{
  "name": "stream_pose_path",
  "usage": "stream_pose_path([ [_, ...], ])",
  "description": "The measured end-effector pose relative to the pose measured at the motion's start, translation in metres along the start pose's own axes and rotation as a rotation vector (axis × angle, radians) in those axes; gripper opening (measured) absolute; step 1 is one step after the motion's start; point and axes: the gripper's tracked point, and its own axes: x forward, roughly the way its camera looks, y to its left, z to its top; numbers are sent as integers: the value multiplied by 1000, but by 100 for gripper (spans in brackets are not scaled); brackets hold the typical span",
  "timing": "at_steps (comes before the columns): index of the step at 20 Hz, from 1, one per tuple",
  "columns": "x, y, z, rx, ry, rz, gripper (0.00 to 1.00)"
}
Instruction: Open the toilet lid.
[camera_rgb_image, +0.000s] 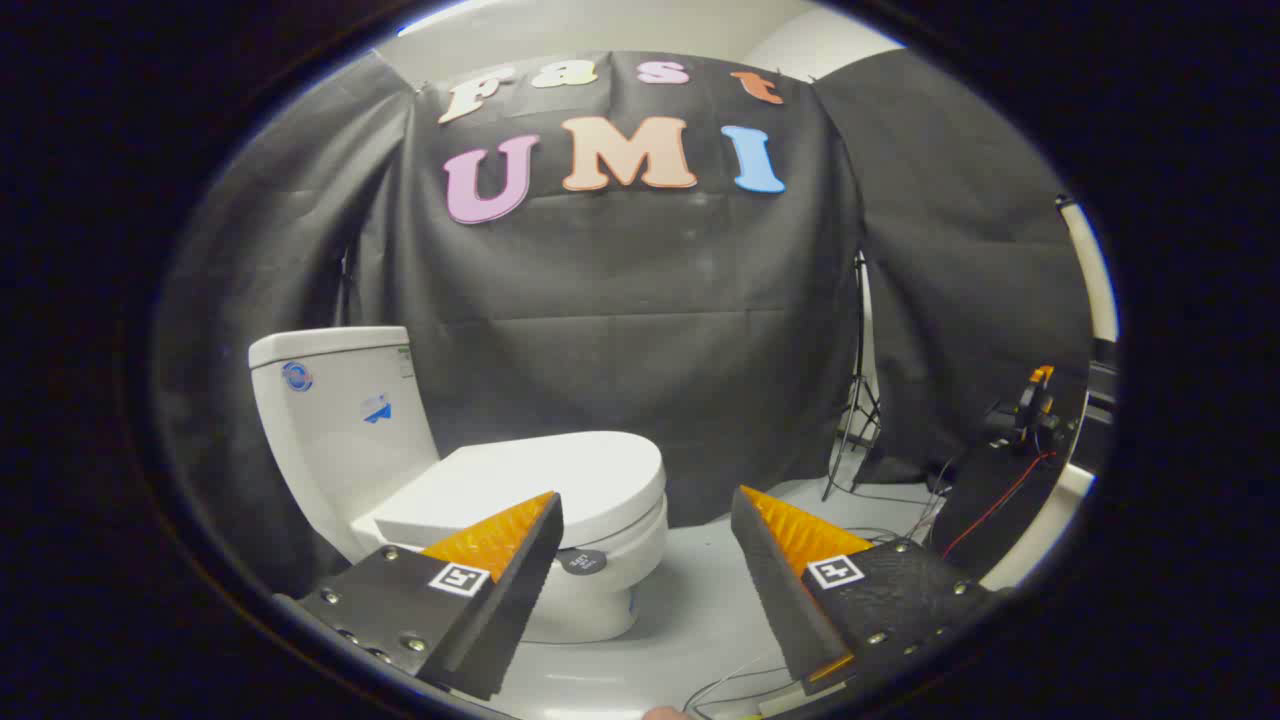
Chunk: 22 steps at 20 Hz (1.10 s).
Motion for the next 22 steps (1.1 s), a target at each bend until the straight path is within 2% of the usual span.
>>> stream_pose_path([
  [7,-3,17,24,-84,-62,29,99],
  [13,-7,38,48,-102,-108,62,99],
  [22,12,21,31,-78,-37,21,99],
])
